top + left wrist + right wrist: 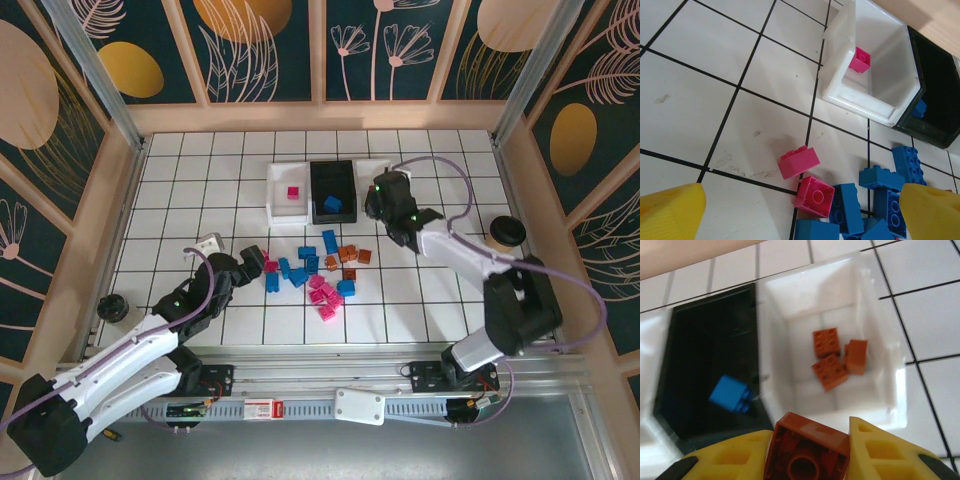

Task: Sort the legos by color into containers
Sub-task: Place the lego in the container.

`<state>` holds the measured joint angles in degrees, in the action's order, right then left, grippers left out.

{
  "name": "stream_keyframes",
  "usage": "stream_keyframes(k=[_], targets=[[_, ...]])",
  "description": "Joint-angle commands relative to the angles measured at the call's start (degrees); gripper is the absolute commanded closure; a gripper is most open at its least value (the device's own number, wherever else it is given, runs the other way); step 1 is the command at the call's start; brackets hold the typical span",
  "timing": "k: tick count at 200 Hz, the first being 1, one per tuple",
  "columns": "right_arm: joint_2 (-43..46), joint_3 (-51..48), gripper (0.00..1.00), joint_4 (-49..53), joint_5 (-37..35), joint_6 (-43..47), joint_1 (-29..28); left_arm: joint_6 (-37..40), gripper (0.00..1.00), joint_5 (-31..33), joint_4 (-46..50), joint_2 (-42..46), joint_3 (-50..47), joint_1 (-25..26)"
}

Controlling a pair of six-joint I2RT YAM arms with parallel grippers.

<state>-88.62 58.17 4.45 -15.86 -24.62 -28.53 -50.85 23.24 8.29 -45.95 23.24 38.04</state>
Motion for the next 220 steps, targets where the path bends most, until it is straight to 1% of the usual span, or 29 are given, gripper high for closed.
stream_keyframes(k=[1, 20, 32, 39, 52, 57, 64, 75, 105, 117, 135, 161, 170, 197, 220], targets=[[-6.44, 5.02, 0.77, -2.21, 3.53, 1.52, 2.64, 1.94, 0.01, -1.2, -0.65, -0.43, 1.71, 0.06], [-10.84, 8.05, 0.76, -2.85, 5.95, 0.8, 3.99, 2.46, 0.01, -1.78, -0.47, -0.71, 1.67, 0.04], [-12.9, 9.54, 0.71, -3.39, 6.74, 0.72, 4.44, 2.8, 0.01, -2.11, -0.47, -0.93, 1.63, 0.02], [-13.9, 10.29, 0.67, -3.59, 7.23, 0.58, 4.66, 2.88, 0.01, -2.3, -0.46, -1.13, 1.63, 0.04], [-15.46, 11.77, 0.5, -3.28, 8.15, 0.34, 4.97, 3.1, 0.01, -2.46, -0.39, -1.46, 1.67, 0.1], [-15.85, 12.24, 0.44, -3.07, 8.29, 0.16, 5.11, 3.27, 0.01, -2.54, -0.38, -1.58, 1.71, 0.01], [-16.07, 12.59, 0.4, -2.67, 8.42, 0.05, 5.07, 3.47, 0.01, -2.83, -0.38, -1.8, 1.8, 0.05], [-15.44, 12.48, 0.36, -2.56, 8.71, -0.3, 5.13, 4.04, 0.01, -3.26, -0.3, -2.27, 2.06, -0.02], [-9.96, 7.13, 0.35, -4.72, 9.09, -1.14, 3.89, 5.5, 0.01, -4.22, 0.66, -5.45, 3.52, -0.01], [-7.47, 4.44, 0.35, -5.64, 9.09, -1.26, 3.03, 6.58, 0.02, -5.78, -0.28, -7.72, 3.98, -0.05], [-4.33, 0.77, 0.35, -6.52, 8.65, -1.39, 1.39, 7.57, 0.03, -7.68, -1.54, -12.73, 5.4, -0.01], [-0.86, -2.83, 0.35, -6.55, 8.26, -1.39, -0.64, 9.41, 0.04, -7.73, -3.63, -20.88, 8.09, -0.5], [0.16, -3.67, 0.35, -6.55, 8.11, -1.39, -1.23, 9.84, 0.05, -8.49, -4.8, -23.24, 8.83, -1.38], [3.66, -5.89, 0.36, -6.39, 7.82, -1.22, -2.36, 9.78, 0.1, -15.06, -9.53, -29.61, 10.01, -6.62], [5.95, -7.13, 0.36, -5.77, 7.43, -1.14, -2.49, 10.34, 0.12, -15.99, -10.9, -32.85, 12.01, -7.45]])
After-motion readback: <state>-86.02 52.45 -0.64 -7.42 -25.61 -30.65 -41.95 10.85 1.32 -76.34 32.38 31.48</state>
